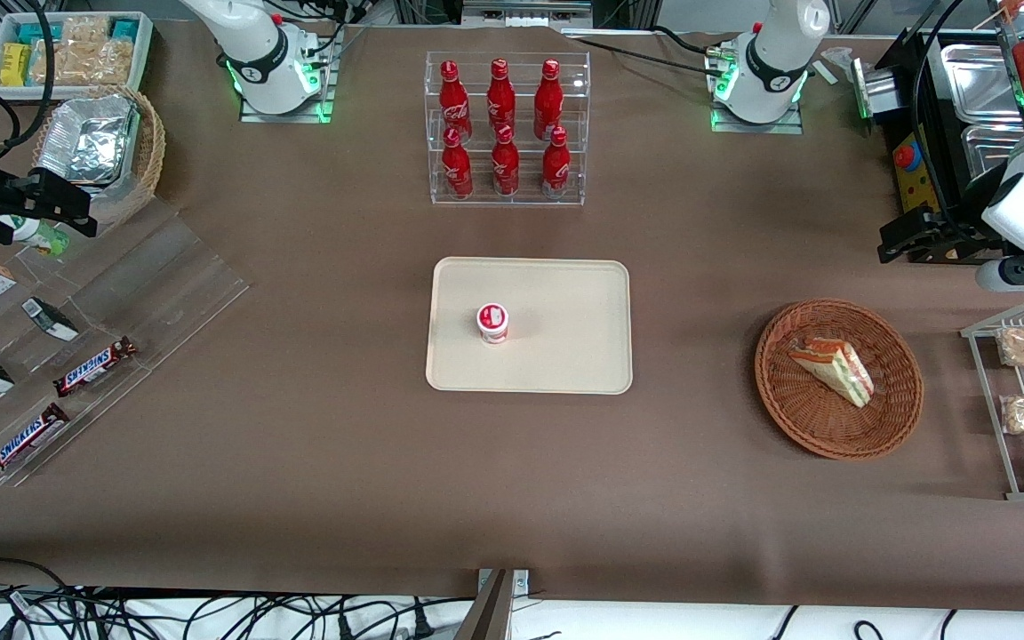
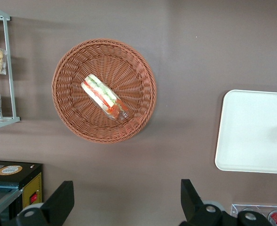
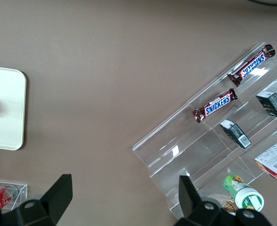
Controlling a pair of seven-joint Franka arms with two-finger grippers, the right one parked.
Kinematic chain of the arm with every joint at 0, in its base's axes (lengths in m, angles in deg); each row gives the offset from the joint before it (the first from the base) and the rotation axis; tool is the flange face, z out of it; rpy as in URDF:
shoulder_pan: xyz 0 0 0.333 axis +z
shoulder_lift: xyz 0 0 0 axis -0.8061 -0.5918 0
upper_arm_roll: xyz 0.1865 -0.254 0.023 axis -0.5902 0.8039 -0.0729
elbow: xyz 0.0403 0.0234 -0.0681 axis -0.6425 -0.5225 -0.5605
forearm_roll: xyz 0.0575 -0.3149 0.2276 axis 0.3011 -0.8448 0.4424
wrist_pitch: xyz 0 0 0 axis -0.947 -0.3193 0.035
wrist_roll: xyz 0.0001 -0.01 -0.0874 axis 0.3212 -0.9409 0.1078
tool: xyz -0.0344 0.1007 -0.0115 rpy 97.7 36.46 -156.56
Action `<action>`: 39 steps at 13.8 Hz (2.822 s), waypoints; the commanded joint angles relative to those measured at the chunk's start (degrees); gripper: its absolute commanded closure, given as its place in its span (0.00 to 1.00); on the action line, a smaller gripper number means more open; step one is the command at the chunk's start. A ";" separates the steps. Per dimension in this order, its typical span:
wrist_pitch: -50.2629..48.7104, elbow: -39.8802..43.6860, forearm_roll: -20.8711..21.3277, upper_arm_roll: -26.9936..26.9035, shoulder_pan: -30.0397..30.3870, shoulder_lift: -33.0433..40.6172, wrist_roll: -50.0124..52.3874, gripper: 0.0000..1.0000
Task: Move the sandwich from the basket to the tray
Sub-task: 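Move the left gripper toward the wrapped sandwich in the wicker basket, then lower the open left gripper over the sandwich in the basket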
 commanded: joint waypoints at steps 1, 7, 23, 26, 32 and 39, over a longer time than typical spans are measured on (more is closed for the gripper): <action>0.29 0.34 0.68 -0.02 0.32 -0.56 -1.84 0.00; 2.04 -0.01 1.38 -0.19 2.34 -3.36 -0.80 0.00; 38.68 -26.37 4.46 -0.19 6.12 -6.79 27.67 0.00; 42.64 -26.65 6.38 -0.11 6.12 -9.78 34.34 0.00; 45.91 -26.65 9.20 -0.02 5.60 -12.95 41.13 0.00; 54.42 -31.39 9.20 -0.02 5.60 -14.79 43.33 0.00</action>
